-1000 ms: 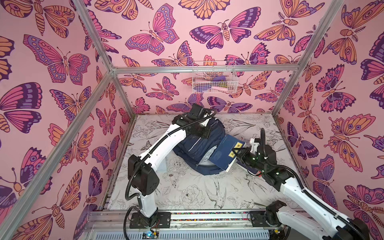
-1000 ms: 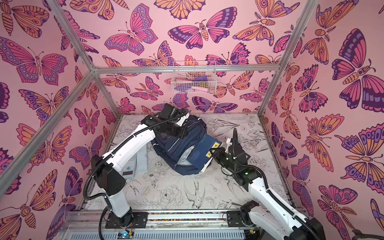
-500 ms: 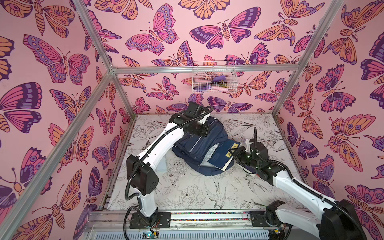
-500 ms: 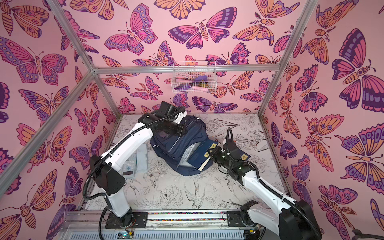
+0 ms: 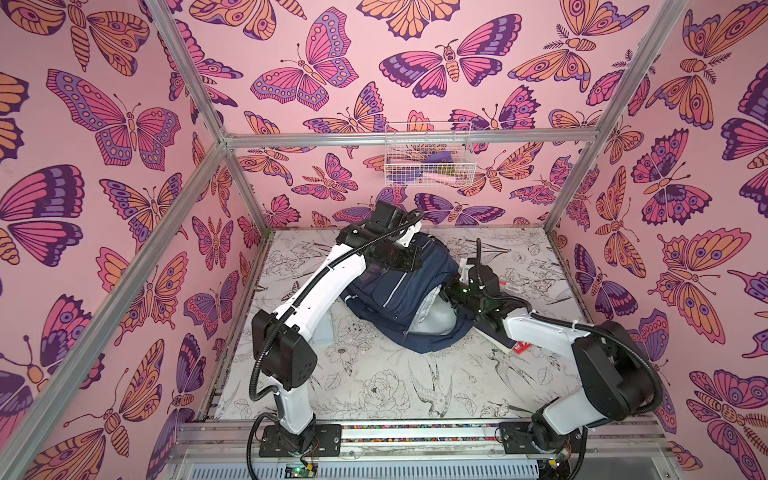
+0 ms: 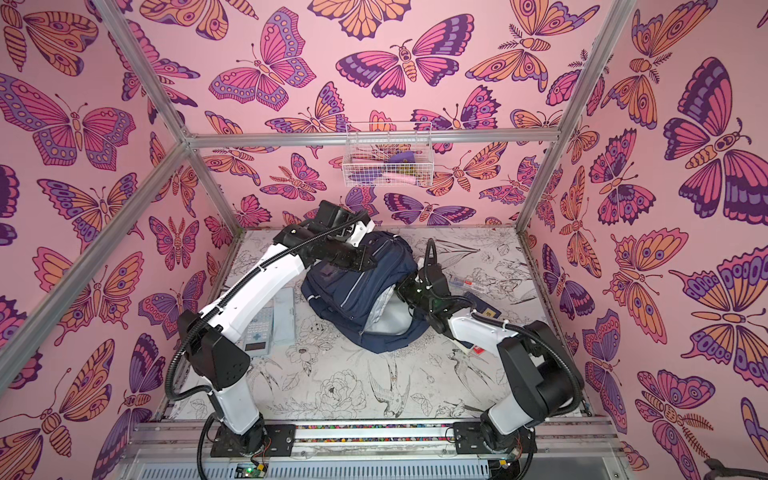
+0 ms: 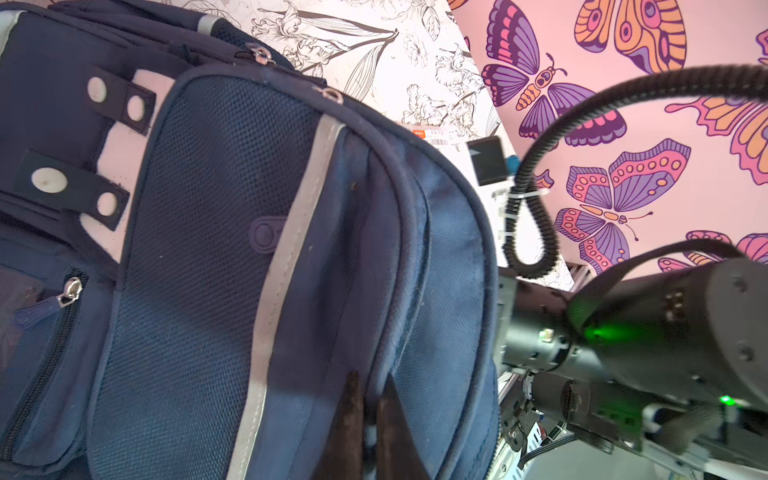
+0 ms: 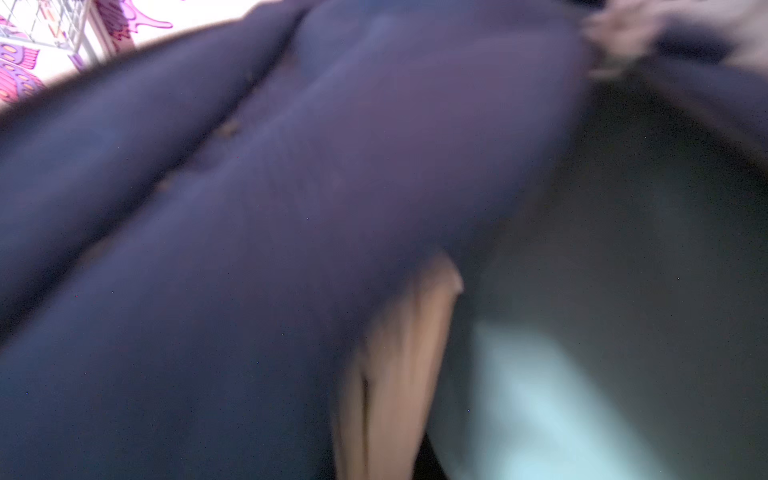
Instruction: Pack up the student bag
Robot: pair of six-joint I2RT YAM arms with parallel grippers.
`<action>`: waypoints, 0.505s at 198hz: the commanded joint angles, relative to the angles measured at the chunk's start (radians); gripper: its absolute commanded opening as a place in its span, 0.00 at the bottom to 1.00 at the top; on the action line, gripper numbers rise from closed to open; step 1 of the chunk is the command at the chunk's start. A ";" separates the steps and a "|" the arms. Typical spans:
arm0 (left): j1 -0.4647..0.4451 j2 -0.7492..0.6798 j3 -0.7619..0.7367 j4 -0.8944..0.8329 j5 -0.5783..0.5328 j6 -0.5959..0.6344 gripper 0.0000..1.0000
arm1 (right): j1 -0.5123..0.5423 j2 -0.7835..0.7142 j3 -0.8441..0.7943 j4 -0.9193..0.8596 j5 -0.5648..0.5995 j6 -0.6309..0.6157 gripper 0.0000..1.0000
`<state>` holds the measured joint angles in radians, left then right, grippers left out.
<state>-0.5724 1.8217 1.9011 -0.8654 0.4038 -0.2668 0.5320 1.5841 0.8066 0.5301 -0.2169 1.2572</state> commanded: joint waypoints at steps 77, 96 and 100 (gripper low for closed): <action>0.007 -0.018 -0.014 0.057 0.071 0.015 0.00 | 0.043 0.153 0.054 -0.003 0.111 -0.009 0.59; 0.009 -0.028 -0.045 0.061 0.064 0.024 0.00 | 0.041 0.096 0.108 -0.279 0.118 -0.090 0.61; 0.008 -0.029 -0.053 0.064 0.062 0.026 0.00 | 0.043 0.085 0.117 -0.323 0.120 -0.104 0.61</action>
<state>-0.5686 1.8412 1.8782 -0.8642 0.4232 -0.2642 0.5716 1.7447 0.8524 0.4942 -0.1280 1.2415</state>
